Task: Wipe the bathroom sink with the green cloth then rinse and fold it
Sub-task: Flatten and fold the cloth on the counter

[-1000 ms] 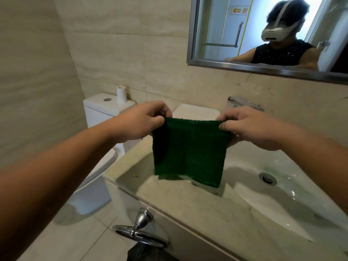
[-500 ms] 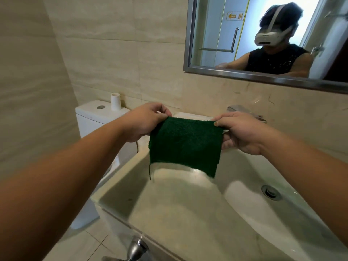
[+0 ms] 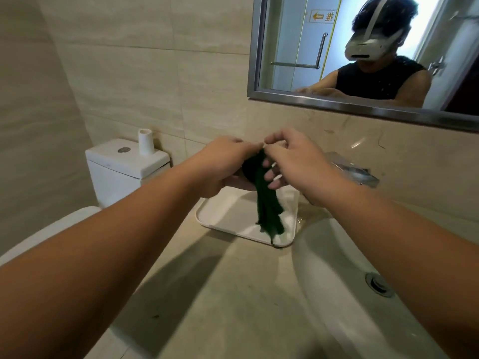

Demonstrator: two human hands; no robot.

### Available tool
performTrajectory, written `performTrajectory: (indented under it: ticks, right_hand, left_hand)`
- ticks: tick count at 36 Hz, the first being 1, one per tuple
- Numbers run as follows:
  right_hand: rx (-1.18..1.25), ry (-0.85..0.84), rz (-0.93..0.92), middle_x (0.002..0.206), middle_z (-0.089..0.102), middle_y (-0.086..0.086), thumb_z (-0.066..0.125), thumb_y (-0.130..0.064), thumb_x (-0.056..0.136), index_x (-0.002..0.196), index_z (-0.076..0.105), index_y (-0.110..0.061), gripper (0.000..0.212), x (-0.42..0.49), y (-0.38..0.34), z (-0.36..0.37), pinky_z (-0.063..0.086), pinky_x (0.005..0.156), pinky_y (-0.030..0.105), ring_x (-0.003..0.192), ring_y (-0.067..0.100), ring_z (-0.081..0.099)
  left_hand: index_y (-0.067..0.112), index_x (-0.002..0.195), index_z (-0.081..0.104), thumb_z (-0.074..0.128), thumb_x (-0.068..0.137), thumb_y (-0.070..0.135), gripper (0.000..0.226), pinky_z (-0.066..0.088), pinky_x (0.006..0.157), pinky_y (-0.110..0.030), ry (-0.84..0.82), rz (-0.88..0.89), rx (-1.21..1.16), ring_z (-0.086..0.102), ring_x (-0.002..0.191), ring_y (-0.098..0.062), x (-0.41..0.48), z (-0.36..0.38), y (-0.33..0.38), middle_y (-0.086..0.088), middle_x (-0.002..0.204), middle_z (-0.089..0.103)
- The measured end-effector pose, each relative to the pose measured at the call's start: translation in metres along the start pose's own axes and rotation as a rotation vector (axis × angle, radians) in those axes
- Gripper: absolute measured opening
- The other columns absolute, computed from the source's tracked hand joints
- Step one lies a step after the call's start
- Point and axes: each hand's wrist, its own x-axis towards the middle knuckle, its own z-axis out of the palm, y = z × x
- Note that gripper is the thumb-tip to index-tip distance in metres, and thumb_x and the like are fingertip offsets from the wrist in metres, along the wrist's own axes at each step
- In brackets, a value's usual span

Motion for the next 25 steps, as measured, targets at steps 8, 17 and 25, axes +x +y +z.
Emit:
performTrajectory:
  ticks: [8, 17, 25]
  right_hand:
    - [0.237, 0.025, 0.026, 0.090, 0.071, 0.021, 0.043, 0.002, 0.091, 0.111, 0.058, -0.015, 0.030, 0.001, 0.005, -0.014, 0.063, 0.066, 0.045, 0.067, 0.028, 0.070]
    - [0.491, -0.197, 0.387, 0.108, 0.078, 0.014, 0.063, -0.043, 0.099, 0.118, 0.071, -0.011, 0.039, -0.015, 0.062, -0.018, 0.058, 0.079, 0.037, 0.091, 0.026, 0.073]
    - [-0.022, -0.113, 0.315, 0.102, 0.073, 0.012, 0.080, -0.024, 0.087, 0.108, 0.069, -0.015, 0.025, 0.005, 0.081, -0.006, 0.060, 0.070, 0.039, 0.090, 0.027, 0.071]
  left_hand:
    - [0.001, 0.132, 0.066, 0.070, 0.100, 0.011, 0.033, 0.065, 0.076, -0.036, -0.154, 0.032, -0.190, 0.077, 0.104, -0.034, 0.004, -0.008, -0.008, -0.020, 0.113, 0.077]
    - [0.001, 0.133, 0.060, 0.049, 0.103, -0.007, 0.033, 0.066, 0.070, -0.034, -0.091, -0.007, -0.525, 0.079, 0.095, -0.031, 0.003, 0.002, -0.016, -0.026, 0.124, 0.068]
    - [0.029, 0.136, 0.058, 0.053, 0.105, 0.000, 0.042, 0.068, 0.078, -0.045, 0.142, -0.186, -0.038, 0.076, 0.101, -0.037, -0.002, -0.003, -0.059, -0.019, 0.127, 0.062]
